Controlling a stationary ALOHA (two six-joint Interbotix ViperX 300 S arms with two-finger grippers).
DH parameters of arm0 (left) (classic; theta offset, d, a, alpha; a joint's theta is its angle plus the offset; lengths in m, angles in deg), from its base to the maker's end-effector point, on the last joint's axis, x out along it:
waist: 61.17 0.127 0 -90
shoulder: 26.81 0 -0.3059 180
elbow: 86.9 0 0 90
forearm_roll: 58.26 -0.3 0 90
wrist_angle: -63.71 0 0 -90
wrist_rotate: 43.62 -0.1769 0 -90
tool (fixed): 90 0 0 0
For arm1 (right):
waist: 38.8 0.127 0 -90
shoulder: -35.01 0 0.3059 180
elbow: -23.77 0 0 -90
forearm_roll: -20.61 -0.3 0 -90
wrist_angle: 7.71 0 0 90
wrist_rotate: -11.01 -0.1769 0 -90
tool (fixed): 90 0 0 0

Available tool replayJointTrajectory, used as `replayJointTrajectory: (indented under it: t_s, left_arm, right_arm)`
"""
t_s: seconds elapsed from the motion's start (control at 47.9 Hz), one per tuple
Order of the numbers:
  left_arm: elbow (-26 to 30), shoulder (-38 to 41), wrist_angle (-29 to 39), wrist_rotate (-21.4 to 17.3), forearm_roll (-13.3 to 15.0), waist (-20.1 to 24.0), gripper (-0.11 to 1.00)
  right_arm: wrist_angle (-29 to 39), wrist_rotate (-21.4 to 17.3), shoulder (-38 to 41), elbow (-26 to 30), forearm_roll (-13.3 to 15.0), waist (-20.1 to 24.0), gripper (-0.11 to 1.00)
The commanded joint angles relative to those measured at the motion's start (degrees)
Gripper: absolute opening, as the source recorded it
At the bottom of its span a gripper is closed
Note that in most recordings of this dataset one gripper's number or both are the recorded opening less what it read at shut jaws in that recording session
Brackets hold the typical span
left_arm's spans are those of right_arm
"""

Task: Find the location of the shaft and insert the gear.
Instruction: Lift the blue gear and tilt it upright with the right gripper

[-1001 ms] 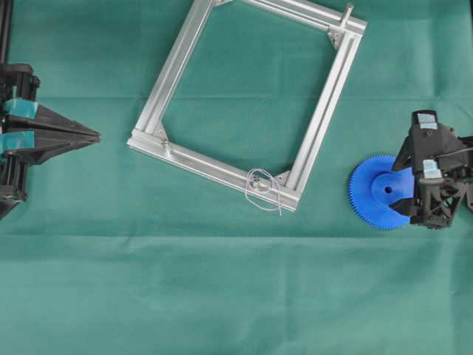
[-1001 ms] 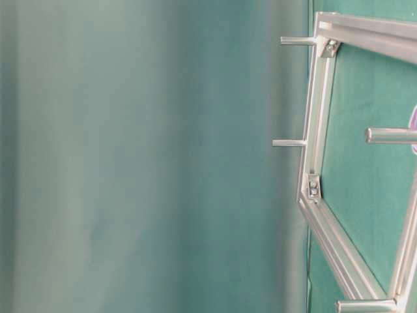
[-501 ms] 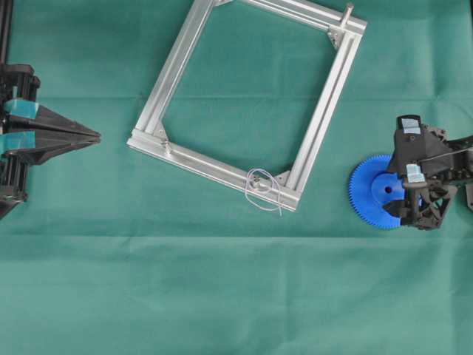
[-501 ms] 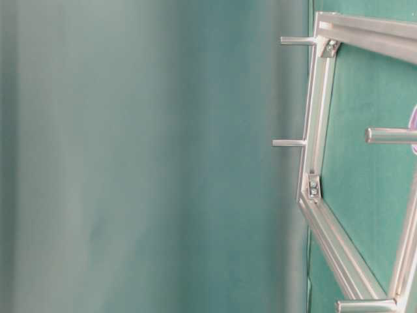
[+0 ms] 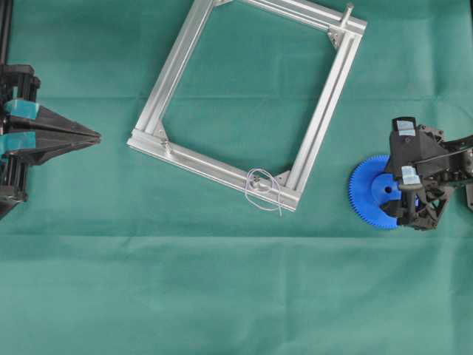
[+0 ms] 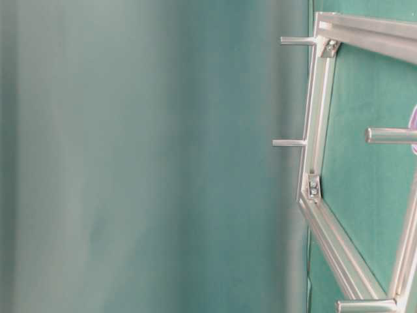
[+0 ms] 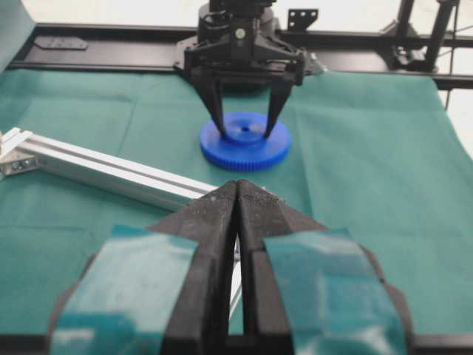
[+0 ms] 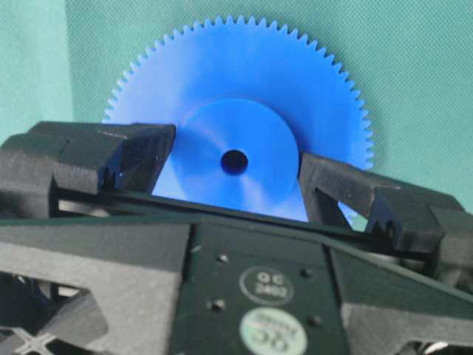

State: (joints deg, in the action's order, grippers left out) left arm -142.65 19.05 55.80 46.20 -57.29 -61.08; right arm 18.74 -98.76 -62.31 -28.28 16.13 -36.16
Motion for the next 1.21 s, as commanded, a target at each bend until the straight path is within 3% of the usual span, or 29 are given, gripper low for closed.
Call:
replayJointTrajectory:
  t_s: [0.0,0.376,0.563,1.189]
  left_arm:
    - [1.3,0.5,-0.3,0.0,0.1,0.1,0.01]
    - [1.3,0.5,-0.3,0.0,0.1,0.1,0.01]
    - [1.4,0.4,-0.3,0.0,0.1,0.2,0.01]
    - [1.4,0.4,0.0,0.1,0.1,0.1,0.01]
  right_arm:
    - [1.1,-0.2,0.2,0.3,-0.2,0.3,0.92]
    - [2.9,-0.3,0.2,0.4,-0.2,0.4,0.91]
    - [4.3,-2.2,0.2,0.4,0.0,0.4,0.91]
    - [5.6,-7.0,1.5,1.2,3.6,1.8,0.89]
